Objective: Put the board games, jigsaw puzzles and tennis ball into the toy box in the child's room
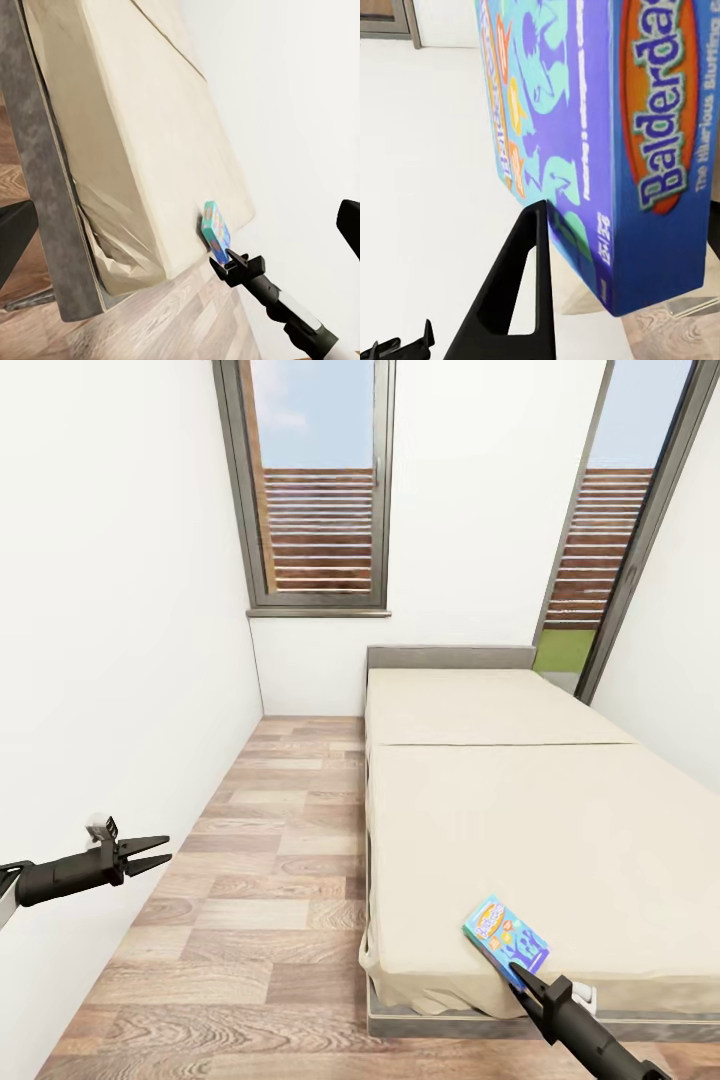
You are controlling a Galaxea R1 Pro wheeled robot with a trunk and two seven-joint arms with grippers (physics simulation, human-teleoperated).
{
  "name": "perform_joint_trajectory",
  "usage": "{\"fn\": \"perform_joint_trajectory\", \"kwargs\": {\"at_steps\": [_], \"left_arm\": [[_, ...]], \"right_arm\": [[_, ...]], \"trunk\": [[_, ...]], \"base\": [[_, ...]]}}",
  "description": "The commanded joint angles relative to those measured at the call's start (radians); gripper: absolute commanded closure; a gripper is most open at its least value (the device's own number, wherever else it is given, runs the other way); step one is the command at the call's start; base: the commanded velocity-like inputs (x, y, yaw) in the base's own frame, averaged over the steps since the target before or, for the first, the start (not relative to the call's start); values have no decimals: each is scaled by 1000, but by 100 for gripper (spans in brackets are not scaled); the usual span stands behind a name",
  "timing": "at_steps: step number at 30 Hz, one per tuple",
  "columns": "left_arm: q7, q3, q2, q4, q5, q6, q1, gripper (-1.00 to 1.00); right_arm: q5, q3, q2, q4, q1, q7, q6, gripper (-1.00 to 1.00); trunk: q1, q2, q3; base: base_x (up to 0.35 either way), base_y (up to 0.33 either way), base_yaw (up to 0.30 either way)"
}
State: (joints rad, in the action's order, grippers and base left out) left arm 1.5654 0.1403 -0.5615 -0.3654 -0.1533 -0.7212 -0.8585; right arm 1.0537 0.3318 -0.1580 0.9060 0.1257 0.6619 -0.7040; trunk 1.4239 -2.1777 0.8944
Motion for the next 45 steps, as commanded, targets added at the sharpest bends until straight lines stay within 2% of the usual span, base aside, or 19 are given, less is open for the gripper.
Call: {"fn": "perform_joint_trajectory", "kwargs": {"at_steps": [1,6,20,27,31,45], "left_arm": [[4,1,0,0,1,-11,0,-100],[4,1,0,0,1,-11,0,-100],[4,1,0,0,1,-10,0,-100],[4,1,0,0,1,-11,0,-100],[4,1,0,0,1,-11,0,-100],[4,1,0,0,1,-10,0,-100]], "right_arm": [[32,4,0,1,35,6,-4,100],[32,3,0,1,35,6,-4,100],[32,3,1,1,35,5,-3,100],[32,3,1,1,35,5,-3,100],[32,3,1,1,35,5,-3,100],[32,3,1,1,35,4,-1,100]], "trunk": [[0,0,1],[-16,28,-12],[-16,28,-12],[-42,77,-34],[-42,77,-34],[-96,175,-78]], "base": [[0,0,0],[0,0,0],[0,0,0],[0,0,0],[0,0,0],[0,0,0]]}}
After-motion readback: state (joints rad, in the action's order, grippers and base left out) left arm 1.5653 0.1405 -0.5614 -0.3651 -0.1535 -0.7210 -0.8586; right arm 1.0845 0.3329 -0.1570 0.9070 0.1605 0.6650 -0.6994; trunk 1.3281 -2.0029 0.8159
